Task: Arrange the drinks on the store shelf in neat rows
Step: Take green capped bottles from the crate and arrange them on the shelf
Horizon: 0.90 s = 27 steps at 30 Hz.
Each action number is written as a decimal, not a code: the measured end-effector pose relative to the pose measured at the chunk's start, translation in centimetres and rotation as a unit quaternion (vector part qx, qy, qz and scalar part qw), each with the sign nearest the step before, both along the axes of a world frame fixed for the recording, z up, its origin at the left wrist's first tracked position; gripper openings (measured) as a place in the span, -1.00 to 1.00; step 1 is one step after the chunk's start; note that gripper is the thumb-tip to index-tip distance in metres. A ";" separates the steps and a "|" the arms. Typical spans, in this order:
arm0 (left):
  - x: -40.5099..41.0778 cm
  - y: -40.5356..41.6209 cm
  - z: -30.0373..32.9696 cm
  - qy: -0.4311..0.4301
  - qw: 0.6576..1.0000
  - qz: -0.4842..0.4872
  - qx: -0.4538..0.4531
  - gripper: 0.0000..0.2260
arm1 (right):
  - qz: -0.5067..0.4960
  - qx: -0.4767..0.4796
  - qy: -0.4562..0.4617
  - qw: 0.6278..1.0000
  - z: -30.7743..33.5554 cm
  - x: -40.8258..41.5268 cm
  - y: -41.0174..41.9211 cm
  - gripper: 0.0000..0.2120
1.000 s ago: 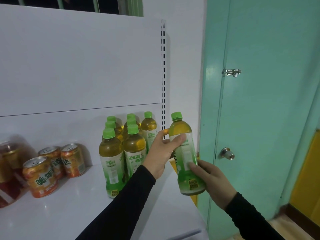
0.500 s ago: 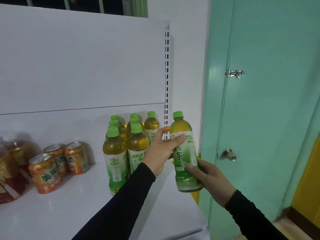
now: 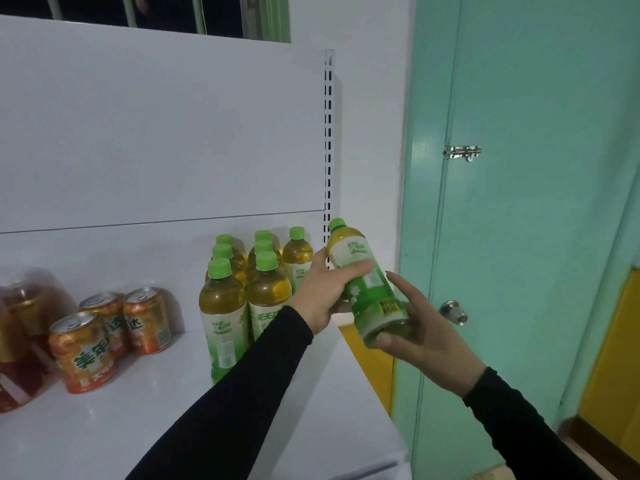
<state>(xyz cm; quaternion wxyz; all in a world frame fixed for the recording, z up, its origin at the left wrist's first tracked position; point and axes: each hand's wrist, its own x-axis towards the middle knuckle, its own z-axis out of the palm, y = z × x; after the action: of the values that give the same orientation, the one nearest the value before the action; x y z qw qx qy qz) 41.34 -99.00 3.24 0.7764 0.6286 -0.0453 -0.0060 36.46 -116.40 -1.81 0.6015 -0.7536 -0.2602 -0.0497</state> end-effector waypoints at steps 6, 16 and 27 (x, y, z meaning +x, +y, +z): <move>-0.3 -0.5 2.0 0.076 0.996 -0.049 -0.025 -0.71 | -0.092 -0.102 -0.146 0.980 1.7 -0.2 -0.2 -0.16; 0.5 -0.4 1.0 0.148 0.983 -0.078 -0.073 -0.61 | -0.134 -0.131 -0.217 0.958 3.2 -0.1 0.2 -0.31; 0.2 -0.3 1.3 0.129 0.987 -0.081 -0.054 -0.60 | -0.102 -0.105 -0.145 0.979 2.3 -0.1 -0.4 -0.27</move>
<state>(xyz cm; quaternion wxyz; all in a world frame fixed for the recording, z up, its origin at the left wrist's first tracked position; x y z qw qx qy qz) 41.50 -99.28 4.51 0.8053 0.5744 0.0041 -0.1468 36.34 -116.77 0.54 0.4668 -0.8200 -0.2700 -0.1918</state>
